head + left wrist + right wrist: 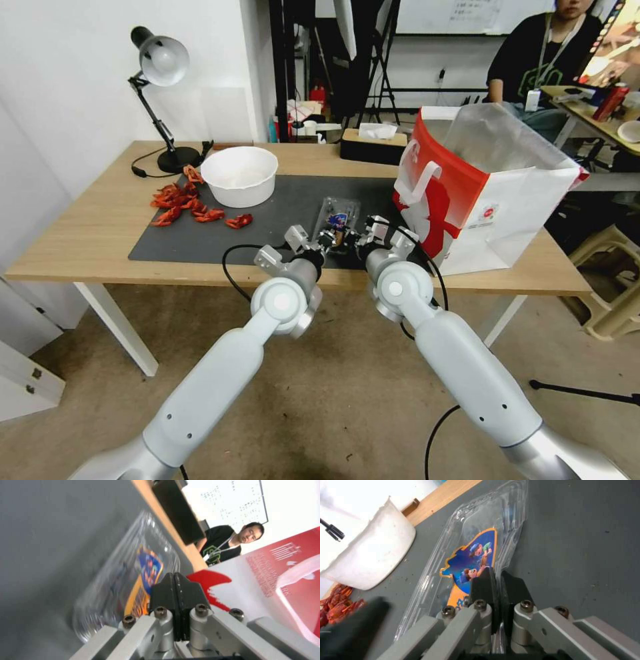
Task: Close the takeout container lid, then place the container into the takeout bag.
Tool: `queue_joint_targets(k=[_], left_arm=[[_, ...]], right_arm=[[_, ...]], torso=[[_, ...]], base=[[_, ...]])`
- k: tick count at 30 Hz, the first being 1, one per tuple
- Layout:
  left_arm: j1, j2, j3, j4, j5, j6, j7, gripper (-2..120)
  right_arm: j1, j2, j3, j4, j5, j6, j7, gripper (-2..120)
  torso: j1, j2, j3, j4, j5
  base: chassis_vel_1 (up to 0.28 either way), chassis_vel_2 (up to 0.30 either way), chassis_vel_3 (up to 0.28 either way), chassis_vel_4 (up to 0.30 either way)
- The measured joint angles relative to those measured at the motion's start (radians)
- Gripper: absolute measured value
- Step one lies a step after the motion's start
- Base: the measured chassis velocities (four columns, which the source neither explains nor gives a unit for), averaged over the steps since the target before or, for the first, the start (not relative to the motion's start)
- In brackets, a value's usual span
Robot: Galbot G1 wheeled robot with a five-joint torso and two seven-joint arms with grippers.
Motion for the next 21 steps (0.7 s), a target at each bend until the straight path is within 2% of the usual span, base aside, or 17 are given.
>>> queue_joint_targets(k=[3, 4, 7, 8, 11, 12, 14, 15, 18, 20, 21], left_arm=[[0.036, 0.040, -0.023, -0.062, 0.108, 0.009, 0.024, 0], [0.036, 0.040, -0.023, -0.062, 0.108, 0.009, 0.024, 0], [0.091, 0.084, -0.063, -0.125, 0.241, 0.028, 0.058, 2], [0.091, 0.084, -0.063, -0.125, 0.241, 0.028, 0.058, 2], [0.164, 0.133, -0.109, -0.179, 0.415, 0.033, 0.102, 15], [0.164, 0.133, -0.109, -0.179, 0.415, 0.033, 0.102, 15], [0.233, 0.160, -0.156, -0.211, 0.537, 0.031, 0.137, 25], [0.233, 0.160, -0.156, -0.211, 0.537, 0.031, 0.137, 25], [0.310, 0.180, -0.207, -0.238, 0.683, 0.028, 0.164, 38], [0.330, 0.183, -0.220, -0.244, 0.720, 0.028, 0.169, 41], [0.359, 0.190, -0.237, -0.249, 0.780, 0.026, 0.175, 47]], right_arm=[[-0.001, 0.000, 0.001, 0.006, 0.000, -0.001, 0.001, 0], [-0.001, 0.000, 0.001, 0.006, 0.000, -0.001, 0.001, 0], [-0.001, 0.004, 0.002, 0.010, 0.000, -0.001, 0.004, 0], [-0.001, 0.004, 0.002, 0.010, 0.000, -0.001, 0.004, 0], [-0.001, 0.006, 0.002, 0.015, 0.000, -0.002, 0.005, 0], [-0.001, 0.006, 0.002, 0.015, 0.000, -0.002, 0.005, 0], [-0.001, 0.008, 0.003, 0.018, 0.000, -0.002, 0.006, 0], [-0.001, 0.008, 0.003, 0.018, 0.000, -0.002, 0.006, 0], [-0.001, 0.009, 0.003, 0.020, 0.000, -0.002, 0.006, 0], [-0.001, 0.010, 0.003, 0.021, 0.000, -0.002, 0.006, 0], [-0.001, 0.010, 0.003, 0.023, 0.000, -0.002, 0.007, 0]], torso=[[0.000, 0.000, 0.000, 0.0000, 0.0000], [0.000, 0.000, 0.000, 0.0000, 0.0000], [0.000, 0.000, 0.000, 0.0002, 0.0000], [0.000, 0.000, 0.000, 0.0002, 0.0000], [0.000, 0.000, 0.000, 0.0001, -0.0001], [0.000, 0.000, 0.000, 0.0001, -0.0001], [0.000, 0.000, 0.000, 0.0001, -0.0001], [0.000, 0.000, 0.000, 0.0001, -0.0001], [0.000, 0.000, 0.000, 0.0002, -0.0001], [0.000, 0.000, 0.000, 0.0002, -0.0001], [0.000, 0.000, 0.000, 0.0001, -0.0001]], base=[[0.000, 0.000, 0.000, 0.000], [0.000, 0.000, 0.000, 0.000], [0.000, 0.000, 0.000, 0.000], [0.000, 0.000, 0.000, 0.000], [0.000, 0.000, 0.000, 0.000], [0.000, 0.000, 0.000, 0.000], [0.000, 0.000, 0.000, 0.000], [0.000, 0.000, 0.000, 0.000], [0.000, 0.000, 0.000, 0.000], [0.000, 0.000, 0.000, 0.000], [0.000, 0.000, 0.000, 0.000]])
